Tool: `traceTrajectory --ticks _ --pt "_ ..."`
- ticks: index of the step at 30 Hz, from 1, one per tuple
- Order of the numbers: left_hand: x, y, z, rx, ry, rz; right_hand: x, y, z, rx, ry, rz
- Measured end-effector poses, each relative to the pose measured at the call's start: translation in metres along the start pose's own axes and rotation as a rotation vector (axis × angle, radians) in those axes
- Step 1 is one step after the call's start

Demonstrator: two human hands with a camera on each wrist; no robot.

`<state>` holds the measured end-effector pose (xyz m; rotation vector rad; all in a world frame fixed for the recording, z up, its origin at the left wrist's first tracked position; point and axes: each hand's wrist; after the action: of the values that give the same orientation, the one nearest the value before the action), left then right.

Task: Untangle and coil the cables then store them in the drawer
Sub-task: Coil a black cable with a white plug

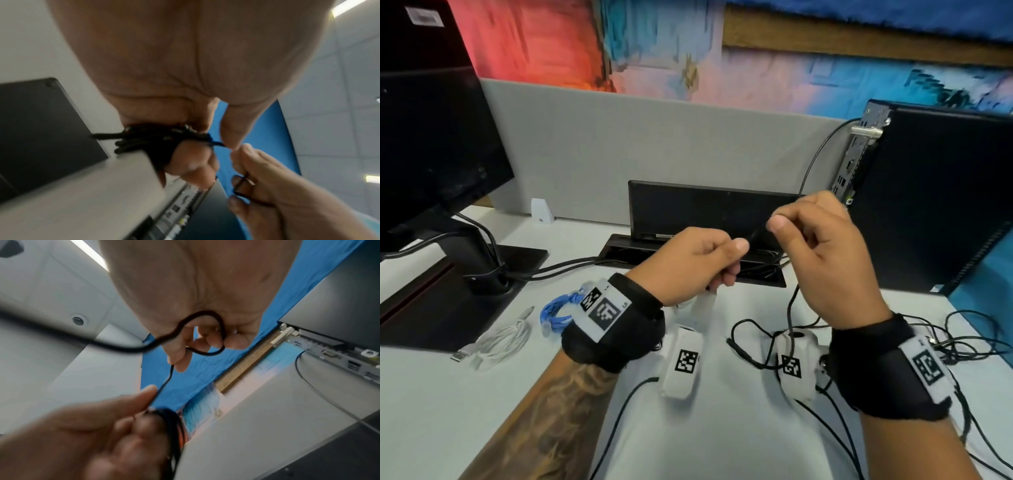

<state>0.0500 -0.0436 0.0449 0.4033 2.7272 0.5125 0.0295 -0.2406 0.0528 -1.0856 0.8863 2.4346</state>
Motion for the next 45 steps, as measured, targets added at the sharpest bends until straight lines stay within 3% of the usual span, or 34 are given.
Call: traceTrajectory --ticks 2,8,11,14,17,19,21,23,26,30,32,34,39,45 --pt "0.000 -0.003 -0.008 0.174 0.039 0.019 0.001 -0.003 -0.008 -0.024 -0.030 -0.019" --pt "-0.008 0.014 -0.012 1.116 0.299 0.049 0.017 -0.032 -0.008 -0.174 -0.125 0.171" --pt "-0.014 0.025 -0.002 1.426 0.274 -0.122 0.025 -0.046 -0.007 -0.177 -0.178 0.367" --pt "-0.020 0.035 0.007 1.591 0.206 -0.296 0.029 -0.049 -0.003 -0.067 -0.188 0.525" --pt "-0.025 0.028 0.016 1.396 0.125 -0.490 0.028 -0.046 0.011 0.015 -0.104 0.627" --pt "-0.027 0.021 0.022 1.030 0.038 -0.641 0.028 -0.040 0.023 0.046 -0.060 0.662" --pt "-0.025 0.018 0.029 0.641 -0.032 -0.696 0.024 -0.029 0.032 0.035 -0.046 0.649" --pt "-0.023 0.018 0.037 0.332 -0.072 -0.659 0.019 -0.015 0.039 -0.005 -0.020 0.581" --pt "-0.017 0.013 0.038 0.062 -0.057 -0.432 0.010 0.000 0.042 -0.082 0.003 0.397" --pt "-0.007 -0.001 0.020 0.161 0.018 -0.062 0.002 0.010 0.020 -0.033 0.051 0.117" --pt "-0.004 -0.007 0.012 0.249 -0.005 0.022 -0.001 0.011 0.006 0.024 0.031 0.011" --pt "-0.004 -0.010 0.007 0.349 -0.023 0.021 0.000 0.009 -0.003 0.015 -0.007 -0.020" --pt "-0.004 -0.009 -0.003 0.705 0.060 -0.013 0.009 -0.012 -0.005 -0.085 -0.087 0.146" --pt "-0.005 -0.004 -0.002 0.949 0.180 -0.082 0.015 -0.020 0.010 -0.443 -0.160 0.365"
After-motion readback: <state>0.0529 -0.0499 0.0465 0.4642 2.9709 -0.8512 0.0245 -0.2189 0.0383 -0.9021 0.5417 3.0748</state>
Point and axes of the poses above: each hand's wrist, its own x-axis away from the middle knuckle, its own y-axis out of the back of the hand, z = x × y, and after that the axes turned 8 degrees about -z, right-handed
